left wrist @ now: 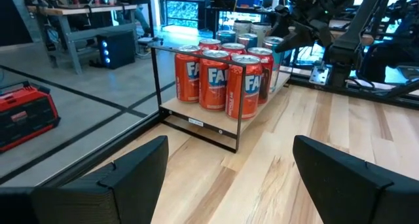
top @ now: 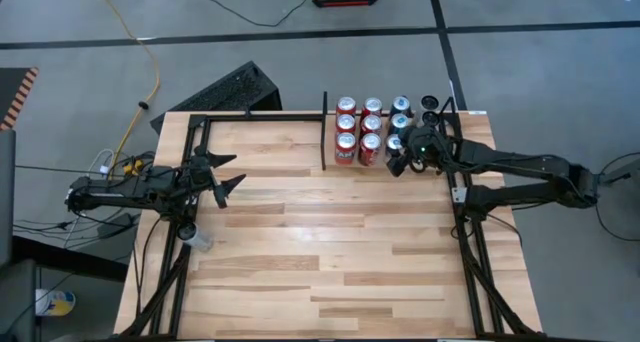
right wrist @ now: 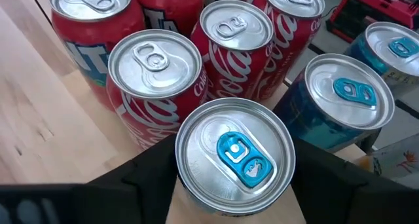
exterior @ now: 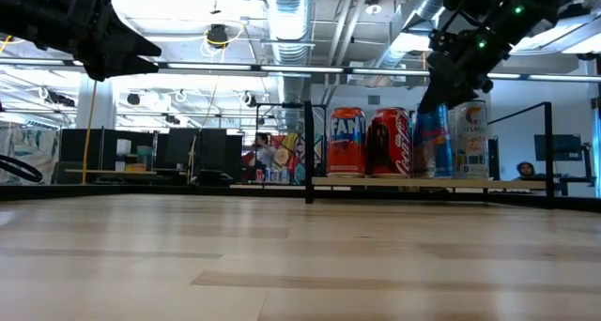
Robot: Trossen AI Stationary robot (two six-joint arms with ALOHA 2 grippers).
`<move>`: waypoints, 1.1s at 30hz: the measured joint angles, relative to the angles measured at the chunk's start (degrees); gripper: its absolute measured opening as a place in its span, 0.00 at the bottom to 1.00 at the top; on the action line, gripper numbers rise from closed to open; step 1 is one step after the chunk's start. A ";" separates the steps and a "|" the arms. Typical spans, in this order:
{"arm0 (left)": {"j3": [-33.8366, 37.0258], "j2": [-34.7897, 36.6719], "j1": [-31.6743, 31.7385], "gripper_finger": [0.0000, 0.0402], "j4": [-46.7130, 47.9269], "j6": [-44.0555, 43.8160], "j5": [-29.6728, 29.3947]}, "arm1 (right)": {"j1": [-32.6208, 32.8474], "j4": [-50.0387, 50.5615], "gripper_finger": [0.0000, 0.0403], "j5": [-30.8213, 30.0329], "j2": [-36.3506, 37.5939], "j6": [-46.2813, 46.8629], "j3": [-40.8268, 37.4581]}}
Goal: Place canned beverage on shelf
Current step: Put the blue soda can on the shelf aligned with the other blue soda cans, then put the white-yellow soda can on the shelf aligned with the other soda cans
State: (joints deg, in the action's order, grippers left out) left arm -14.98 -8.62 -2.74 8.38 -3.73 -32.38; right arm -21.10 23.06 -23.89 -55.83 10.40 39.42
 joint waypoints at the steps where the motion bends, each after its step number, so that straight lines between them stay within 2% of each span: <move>1: 0.00 0.01 -0.01 0.79 0.00 0.00 0.00 | -0.02 0.10 0.75 -0.02 0.00 0.05 0.00; 4: 0.00 0.00 -0.01 0.79 -0.02 -0.02 0.00 | -0.07 0.42 0.85 -0.73 -0.04 0.06 -0.02; 7: 0.00 0.00 0.01 0.79 -0.02 -0.04 0.00 | -0.07 0.36 0.89 -1.76 -0.04 0.06 -0.02; 16: 0.00 0.01 0.00 0.79 -0.02 -0.09 0.00 | -0.07 0.84 0.87 -2.11 1.32 -0.45 1.06; 23: 0.00 0.01 0.00 0.79 -0.02 -0.20 0.03 | 0.48 4.50 0.87 -2.45 3.17 -1.47 8.20; 27: 0.00 0.02 -0.01 0.79 -0.02 -0.22 1.28 | 3.77 4.54 0.87 -1.61 3.41 -1.38 12.74; 33: 0.00 0.01 -0.01 0.79 -0.02 -0.24 5.30 | 15.47 4.27 0.87 -0.19 1.65 3.52 15.00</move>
State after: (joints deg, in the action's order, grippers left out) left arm -14.98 -8.61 -2.74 8.36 -3.97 -27.09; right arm -5.63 27.33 -24.08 -54.18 13.92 54.41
